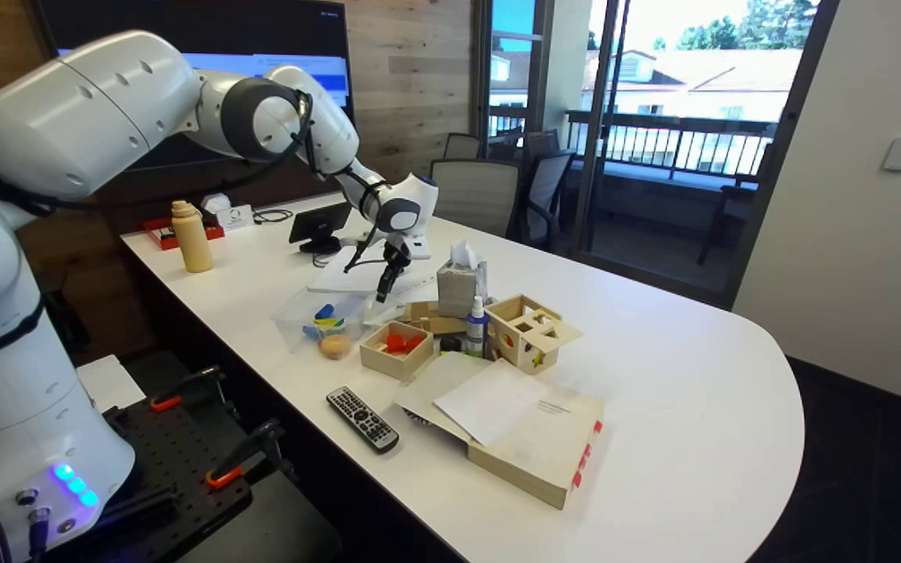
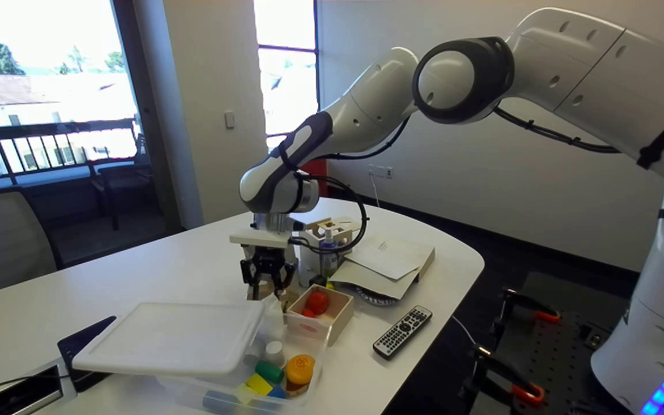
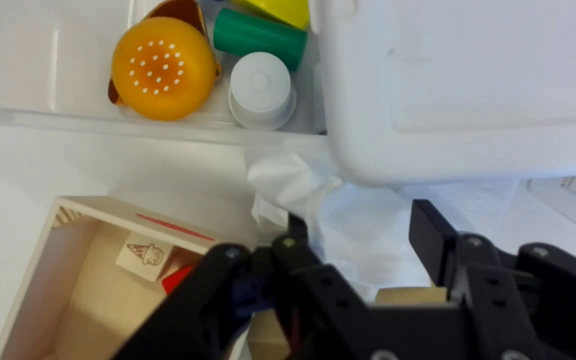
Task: Pick up the wipe and clean the remote
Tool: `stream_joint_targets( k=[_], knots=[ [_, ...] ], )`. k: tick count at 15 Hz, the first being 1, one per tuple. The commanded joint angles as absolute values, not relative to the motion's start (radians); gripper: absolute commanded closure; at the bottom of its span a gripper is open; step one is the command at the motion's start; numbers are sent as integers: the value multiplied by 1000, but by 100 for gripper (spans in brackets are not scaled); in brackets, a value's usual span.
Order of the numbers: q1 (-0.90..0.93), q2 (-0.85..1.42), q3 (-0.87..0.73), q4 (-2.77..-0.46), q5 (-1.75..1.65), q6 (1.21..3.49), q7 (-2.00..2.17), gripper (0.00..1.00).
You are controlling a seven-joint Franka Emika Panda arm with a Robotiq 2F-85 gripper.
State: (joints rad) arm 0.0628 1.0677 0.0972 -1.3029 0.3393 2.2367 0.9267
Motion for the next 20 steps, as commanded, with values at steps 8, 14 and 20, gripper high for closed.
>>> stream_joint_targets(
  k=[8,14,20],
  knots=[
    [75,803,86,-1389,371,2232,902,0],
    [194,702,-89,-1508,206,2439,1096,0],
    [280,674,-189,-1562,7,2392,1337,0]
  ],
)
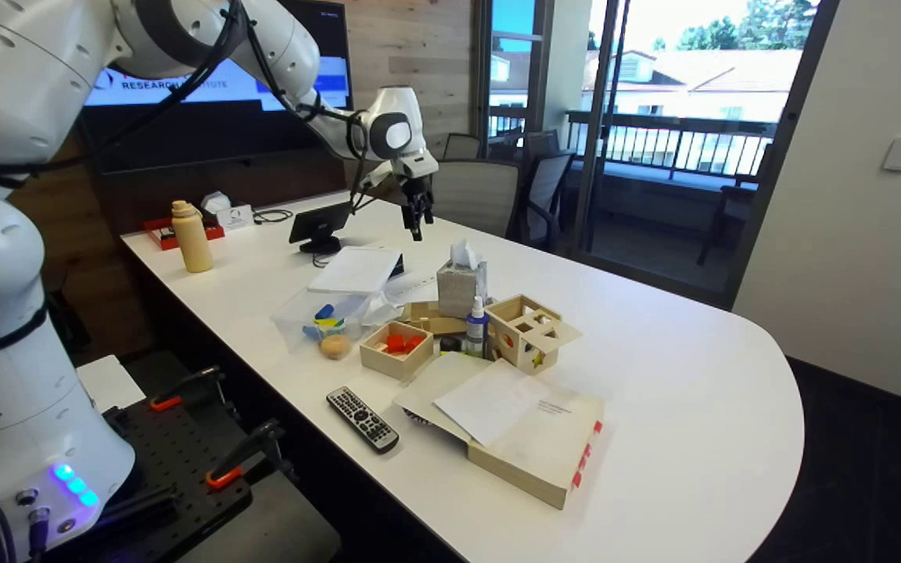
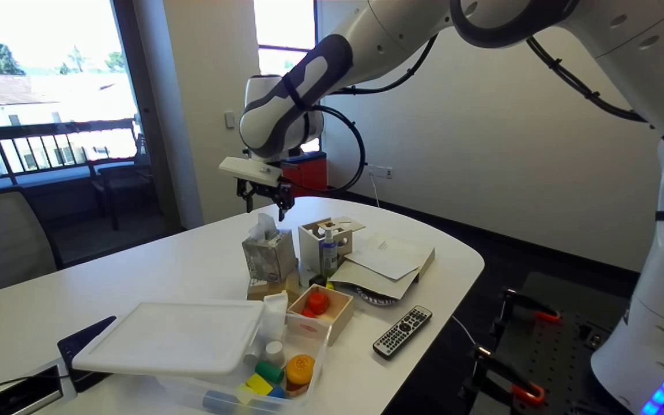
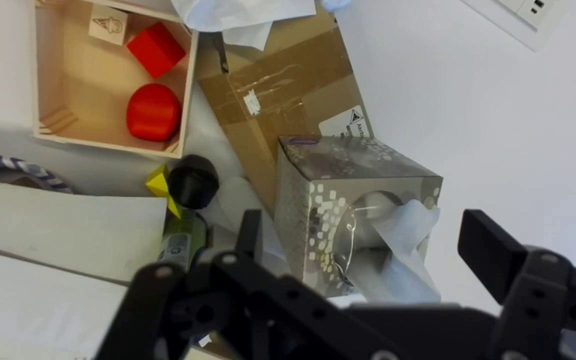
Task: Pick up the wipe and clean the remote
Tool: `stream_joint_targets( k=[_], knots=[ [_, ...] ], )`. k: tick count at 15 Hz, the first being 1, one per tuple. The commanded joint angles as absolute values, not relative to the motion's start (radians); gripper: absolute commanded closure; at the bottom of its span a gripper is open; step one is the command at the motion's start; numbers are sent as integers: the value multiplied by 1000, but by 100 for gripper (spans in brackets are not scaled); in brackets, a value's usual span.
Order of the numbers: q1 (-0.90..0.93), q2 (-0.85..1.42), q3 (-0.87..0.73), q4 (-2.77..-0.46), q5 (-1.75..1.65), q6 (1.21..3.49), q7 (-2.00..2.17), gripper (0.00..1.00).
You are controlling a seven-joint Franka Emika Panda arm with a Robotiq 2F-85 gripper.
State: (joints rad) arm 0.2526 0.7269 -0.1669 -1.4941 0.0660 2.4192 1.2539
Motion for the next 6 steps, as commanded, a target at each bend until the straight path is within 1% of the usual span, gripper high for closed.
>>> stream_joint_targets(
  k=[1,6],
  knots=[
    [281,671,-185,-1568,-8,2384,1357,0],
    [271,668,-162,-1575,-25,2335,1389,0]
  ],
)
